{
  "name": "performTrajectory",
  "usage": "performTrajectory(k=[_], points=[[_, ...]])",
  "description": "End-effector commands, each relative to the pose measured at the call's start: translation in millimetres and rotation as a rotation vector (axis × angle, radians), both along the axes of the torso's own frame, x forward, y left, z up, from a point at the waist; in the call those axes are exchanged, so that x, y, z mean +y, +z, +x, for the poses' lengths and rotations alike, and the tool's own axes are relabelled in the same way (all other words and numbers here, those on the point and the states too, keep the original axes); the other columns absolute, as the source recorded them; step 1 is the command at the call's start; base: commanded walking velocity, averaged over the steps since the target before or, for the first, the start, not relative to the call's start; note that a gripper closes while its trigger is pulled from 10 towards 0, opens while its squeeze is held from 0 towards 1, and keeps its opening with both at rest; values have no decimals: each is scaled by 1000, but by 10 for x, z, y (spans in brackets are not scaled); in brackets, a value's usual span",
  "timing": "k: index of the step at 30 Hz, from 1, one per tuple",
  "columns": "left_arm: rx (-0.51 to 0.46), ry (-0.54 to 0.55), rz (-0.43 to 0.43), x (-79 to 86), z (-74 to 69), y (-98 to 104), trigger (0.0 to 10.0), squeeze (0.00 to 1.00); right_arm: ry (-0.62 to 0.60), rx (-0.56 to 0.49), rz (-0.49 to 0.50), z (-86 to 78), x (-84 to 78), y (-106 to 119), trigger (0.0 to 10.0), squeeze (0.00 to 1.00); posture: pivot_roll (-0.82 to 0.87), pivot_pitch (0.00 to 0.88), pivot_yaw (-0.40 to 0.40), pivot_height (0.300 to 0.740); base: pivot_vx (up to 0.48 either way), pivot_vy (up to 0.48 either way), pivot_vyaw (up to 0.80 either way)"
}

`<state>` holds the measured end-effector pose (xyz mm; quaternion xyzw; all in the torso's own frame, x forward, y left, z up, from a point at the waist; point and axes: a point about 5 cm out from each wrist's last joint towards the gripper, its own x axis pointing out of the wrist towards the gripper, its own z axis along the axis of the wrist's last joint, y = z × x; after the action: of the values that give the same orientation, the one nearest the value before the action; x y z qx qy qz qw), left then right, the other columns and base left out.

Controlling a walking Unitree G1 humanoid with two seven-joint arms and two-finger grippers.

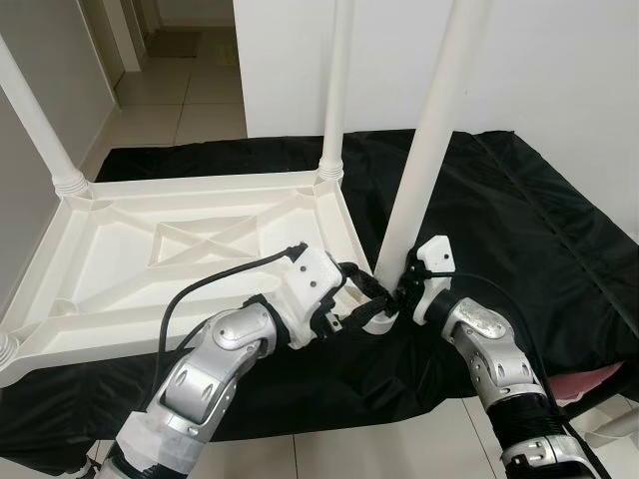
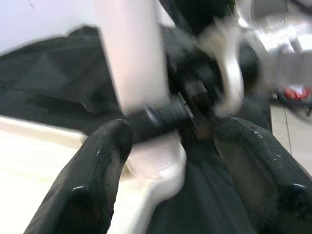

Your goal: Building children table

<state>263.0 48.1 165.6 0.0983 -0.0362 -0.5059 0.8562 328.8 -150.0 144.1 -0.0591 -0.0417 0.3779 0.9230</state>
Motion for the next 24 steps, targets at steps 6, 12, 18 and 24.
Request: performTrajectory(k=[6, 12, 18, 24], points=[[18, -18, 53, 60, -3, -106, 10000, 0, 6, -12, -29, 32, -57, -7, 0, 0, -27, 0, 7, 740, 0, 0, 0], [10, -12, 69, 107, 46, -89, 10000, 0, -13, 21, 9, 3, -68, -81, 10000, 0, -33, 0, 7, 740, 0, 0, 0], [11, -1, 68, 138, 43, -87, 10000, 0, -79, 38, 36, -15, -45, -131, 10000, 0, -38, 0, -2, 740, 0, 0, 0], [22, 23, 57, 146, 61, -107, 10000, 0, -160, 35, 60, -51, -18, -159, 10000, 0, -43, 0, 1, 740, 0, 0, 0]])
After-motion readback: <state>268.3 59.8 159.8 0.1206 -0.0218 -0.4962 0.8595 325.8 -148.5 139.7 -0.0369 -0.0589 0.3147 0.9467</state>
